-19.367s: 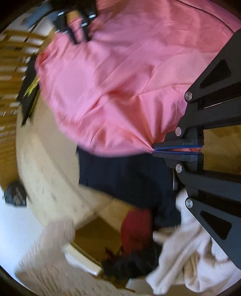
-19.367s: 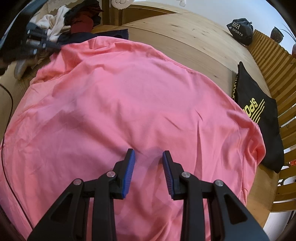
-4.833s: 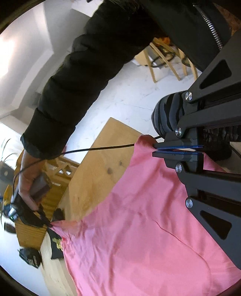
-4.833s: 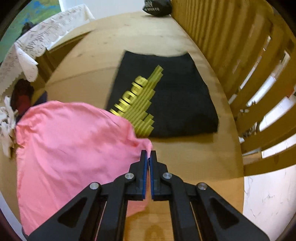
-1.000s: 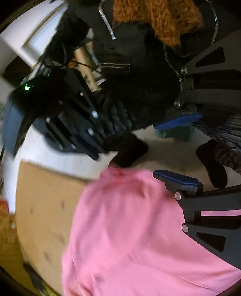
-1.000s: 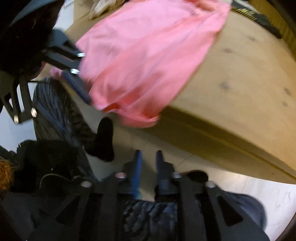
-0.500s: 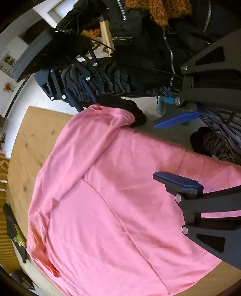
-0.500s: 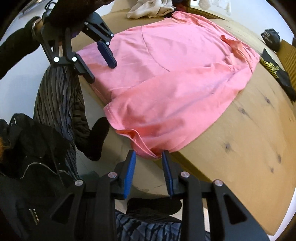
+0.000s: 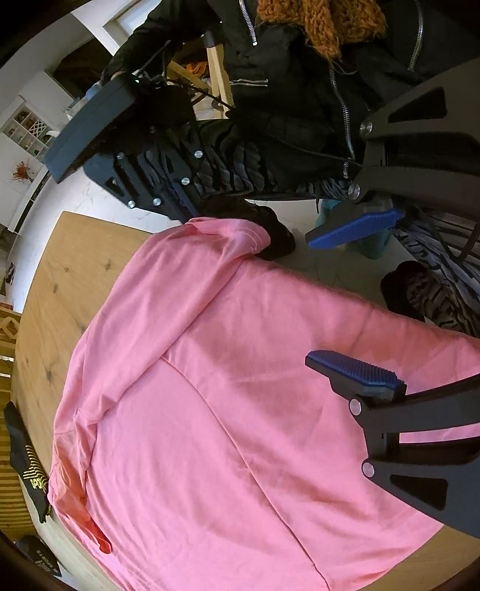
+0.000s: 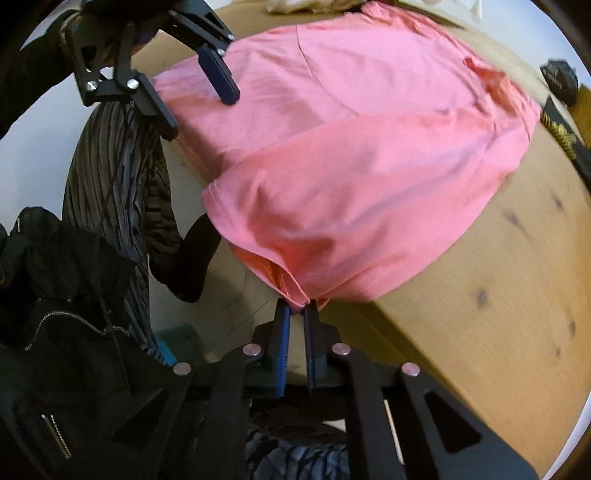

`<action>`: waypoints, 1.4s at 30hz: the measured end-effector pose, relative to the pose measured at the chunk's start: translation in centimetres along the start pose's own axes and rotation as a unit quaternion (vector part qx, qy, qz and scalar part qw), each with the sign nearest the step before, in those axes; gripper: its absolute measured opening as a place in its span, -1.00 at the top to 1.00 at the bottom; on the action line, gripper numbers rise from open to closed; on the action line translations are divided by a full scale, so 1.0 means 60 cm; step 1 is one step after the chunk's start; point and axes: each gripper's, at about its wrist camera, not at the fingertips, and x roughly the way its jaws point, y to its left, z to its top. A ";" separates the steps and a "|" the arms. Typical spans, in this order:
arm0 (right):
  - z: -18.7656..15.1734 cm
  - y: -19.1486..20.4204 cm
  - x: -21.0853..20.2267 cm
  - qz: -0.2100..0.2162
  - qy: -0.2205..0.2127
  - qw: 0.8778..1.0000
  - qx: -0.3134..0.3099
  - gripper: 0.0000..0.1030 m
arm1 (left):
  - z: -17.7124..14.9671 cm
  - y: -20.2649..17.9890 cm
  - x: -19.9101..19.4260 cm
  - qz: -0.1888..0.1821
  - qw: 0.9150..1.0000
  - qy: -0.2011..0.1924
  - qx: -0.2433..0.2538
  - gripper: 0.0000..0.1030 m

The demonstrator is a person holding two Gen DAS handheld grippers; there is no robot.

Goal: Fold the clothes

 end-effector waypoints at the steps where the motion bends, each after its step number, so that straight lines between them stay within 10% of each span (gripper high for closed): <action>1: -0.002 0.001 -0.007 0.007 -0.002 1.000 0.008 0.88 | 0.000 -0.001 0.000 0.000 1.000 -0.001 0.000 -0.09; 5: -0.005 -0.013 -0.079 0.074 -0.052 0.992 0.089 0.92 | -0.003 0.005 -0.008 -0.006 1.000 -0.007 0.000 -0.10; 9: -0.027 -0.066 -0.154 0.183 -0.129 0.950 0.219 0.92 | -0.007 0.014 -0.017 -0.016 1.000 -0.017 -0.003 -0.11; 15: -0.084 -0.116 -0.078 0.087 0.006 0.946 0.313 0.84 | -0.009 0.015 -0.021 -0.020 0.999 -0.025 -0.003 -0.13; 26: -0.019 -0.038 -0.029 -0.033 -0.016 0.992 0.121 0.75 | -0.006 0.018 -0.028 -0.019 1.000 -0.021 0.002 -0.27; 42: 0.009 -0.003 -0.023 -0.039 0.008 0.998 -0.038 0.75 | -0.006 0.034 -0.040 -0.030 0.999 -0.019 -0.010 -0.30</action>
